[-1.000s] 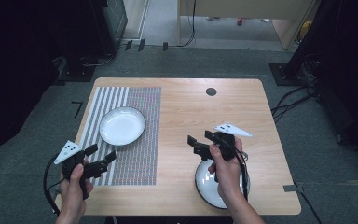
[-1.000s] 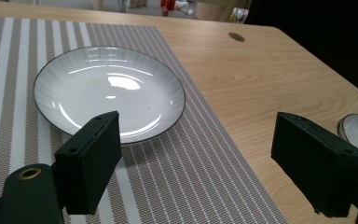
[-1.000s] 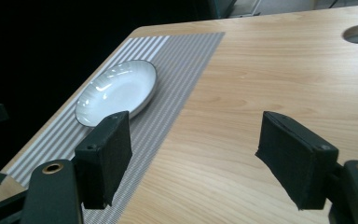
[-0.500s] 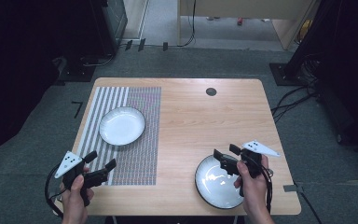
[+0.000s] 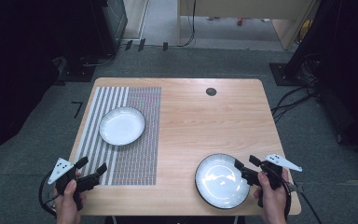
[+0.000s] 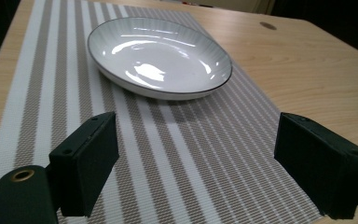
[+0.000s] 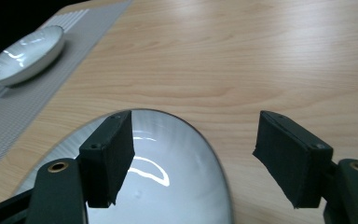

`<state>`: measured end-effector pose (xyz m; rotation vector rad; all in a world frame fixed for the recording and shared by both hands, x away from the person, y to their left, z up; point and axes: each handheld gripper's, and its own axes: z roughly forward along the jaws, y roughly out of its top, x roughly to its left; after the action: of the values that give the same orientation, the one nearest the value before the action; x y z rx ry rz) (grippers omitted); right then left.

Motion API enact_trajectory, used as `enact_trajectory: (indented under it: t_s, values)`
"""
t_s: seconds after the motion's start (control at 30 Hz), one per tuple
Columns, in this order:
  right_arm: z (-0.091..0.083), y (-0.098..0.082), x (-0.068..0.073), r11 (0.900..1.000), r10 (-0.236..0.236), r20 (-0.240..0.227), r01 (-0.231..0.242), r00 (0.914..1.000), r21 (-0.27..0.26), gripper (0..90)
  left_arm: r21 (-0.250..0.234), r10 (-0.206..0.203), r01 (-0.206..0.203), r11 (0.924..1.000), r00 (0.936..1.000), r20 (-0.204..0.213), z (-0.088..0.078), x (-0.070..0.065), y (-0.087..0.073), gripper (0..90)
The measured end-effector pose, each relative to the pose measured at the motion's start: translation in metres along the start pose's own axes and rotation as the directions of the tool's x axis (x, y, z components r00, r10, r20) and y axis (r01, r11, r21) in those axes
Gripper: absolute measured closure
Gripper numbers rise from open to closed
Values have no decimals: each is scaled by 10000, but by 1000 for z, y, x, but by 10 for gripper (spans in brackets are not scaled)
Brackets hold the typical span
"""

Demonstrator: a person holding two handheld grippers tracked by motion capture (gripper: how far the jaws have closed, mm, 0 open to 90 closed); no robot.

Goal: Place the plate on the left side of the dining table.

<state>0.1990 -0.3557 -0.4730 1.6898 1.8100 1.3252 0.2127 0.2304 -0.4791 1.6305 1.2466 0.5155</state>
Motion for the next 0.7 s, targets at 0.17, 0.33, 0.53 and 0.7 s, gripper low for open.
enact_trajectory:
  t_s: [0.17,0.33,0.53,0.7]
  values:
    - [-10,-8,-21,9998,-168,542,175,9984,-135,280,256,57,-46,9997,9991,-412,-1,13,-9,136]
    - [-17,-16,-49,9996,214,758,-198,9969,-220,286,359,-30,60,9993,9965,-830,-3,26,-14,137]
    - [-24,-22,-72,9998,177,1122,-169,9935,-83,287,422,401,-355,9985,9925,-1158,-7,36,-18,137]
    - [-25,-28,-86,9977,675,1165,-671,9909,-68,286,504,193,-132,9986,9922,-1231,-8,45,-22,137]
